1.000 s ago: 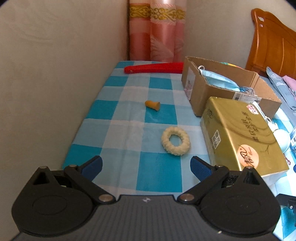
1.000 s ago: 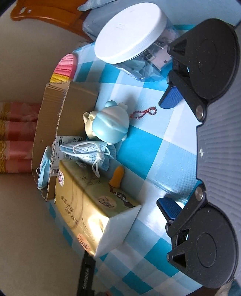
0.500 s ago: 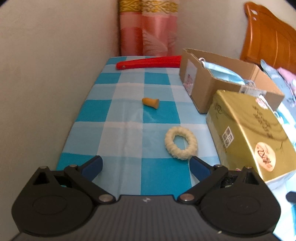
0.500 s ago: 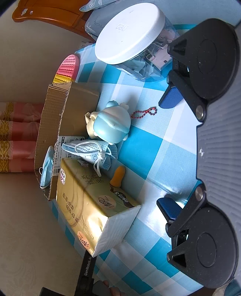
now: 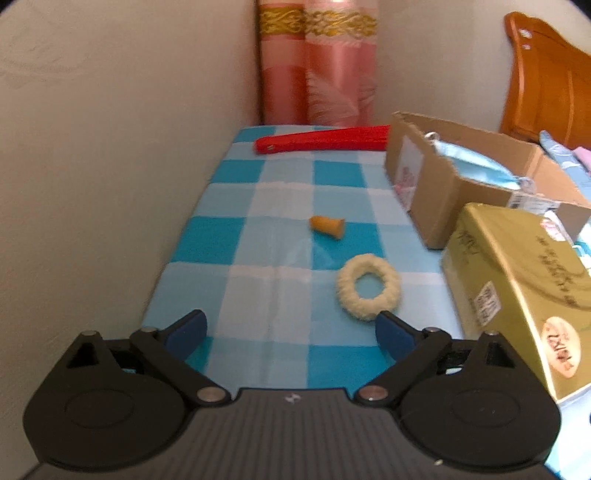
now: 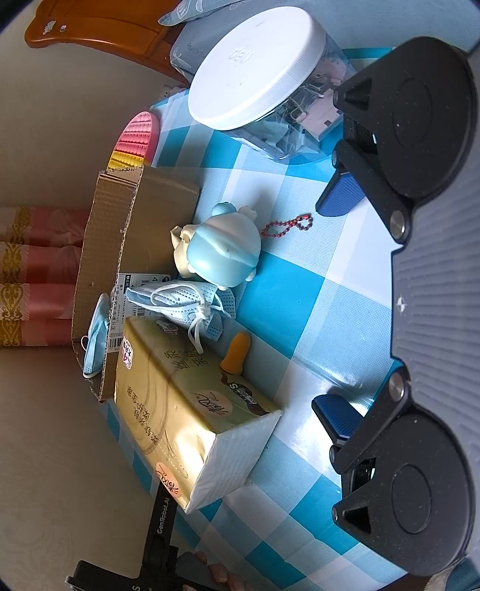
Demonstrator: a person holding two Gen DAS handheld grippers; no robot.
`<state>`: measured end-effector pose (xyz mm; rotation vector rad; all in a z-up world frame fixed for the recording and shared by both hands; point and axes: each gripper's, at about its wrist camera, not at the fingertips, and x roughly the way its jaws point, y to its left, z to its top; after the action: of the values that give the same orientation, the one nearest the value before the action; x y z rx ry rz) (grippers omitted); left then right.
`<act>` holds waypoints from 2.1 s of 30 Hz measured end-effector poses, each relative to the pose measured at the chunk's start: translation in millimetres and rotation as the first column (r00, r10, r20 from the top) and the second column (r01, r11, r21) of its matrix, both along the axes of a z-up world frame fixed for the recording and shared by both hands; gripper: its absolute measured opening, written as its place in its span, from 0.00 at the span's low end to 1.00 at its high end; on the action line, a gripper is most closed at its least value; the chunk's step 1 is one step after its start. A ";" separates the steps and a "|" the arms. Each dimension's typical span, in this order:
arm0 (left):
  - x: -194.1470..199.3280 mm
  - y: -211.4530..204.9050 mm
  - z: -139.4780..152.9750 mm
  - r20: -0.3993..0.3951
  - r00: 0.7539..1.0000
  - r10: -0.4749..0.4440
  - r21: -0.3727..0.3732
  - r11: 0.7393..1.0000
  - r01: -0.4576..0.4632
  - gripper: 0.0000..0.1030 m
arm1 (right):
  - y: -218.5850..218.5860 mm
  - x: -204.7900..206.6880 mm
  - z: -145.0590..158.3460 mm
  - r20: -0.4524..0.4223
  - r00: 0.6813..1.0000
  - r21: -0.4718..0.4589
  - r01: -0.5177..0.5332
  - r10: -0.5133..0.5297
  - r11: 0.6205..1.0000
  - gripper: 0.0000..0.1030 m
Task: Organize soft objects
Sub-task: 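Move the left tool down to the cream fabric ring on the table, then close the left gripper on the cream fabric ring, then close the right gripper on the light blue ceramic figurine while the left holds the ring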
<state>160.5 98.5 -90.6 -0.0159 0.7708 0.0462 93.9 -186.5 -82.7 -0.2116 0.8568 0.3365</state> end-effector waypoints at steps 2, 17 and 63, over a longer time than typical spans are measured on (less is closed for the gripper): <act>1.7 -3.4 1.0 0.013 1.000 -0.027 -0.013 1.000 0.027 0.79 | 0.1 0.2 -0.1 0.000 1.000 0.000 0.001 -0.001 1.000 1.00; 16.2 -20.3 4.7 0.091 0.982 -0.167 -0.035 0.985 0.171 0.48 | -0.1 -1.0 -0.3 0.008 1.000 0.003 0.000 0.000 1.000 1.00; 10.0 -19.2 6.1 0.062 0.989 -0.138 -0.055 0.988 0.141 0.31 | 18.6 47.5 18.2 0.136 0.986 -0.226 -0.064 0.097 0.972 0.57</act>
<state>170.5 79.4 -84.4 -0.0196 0.7136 -0.1101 141.3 -167.9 -64.4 -0.4739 0.7411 0.2973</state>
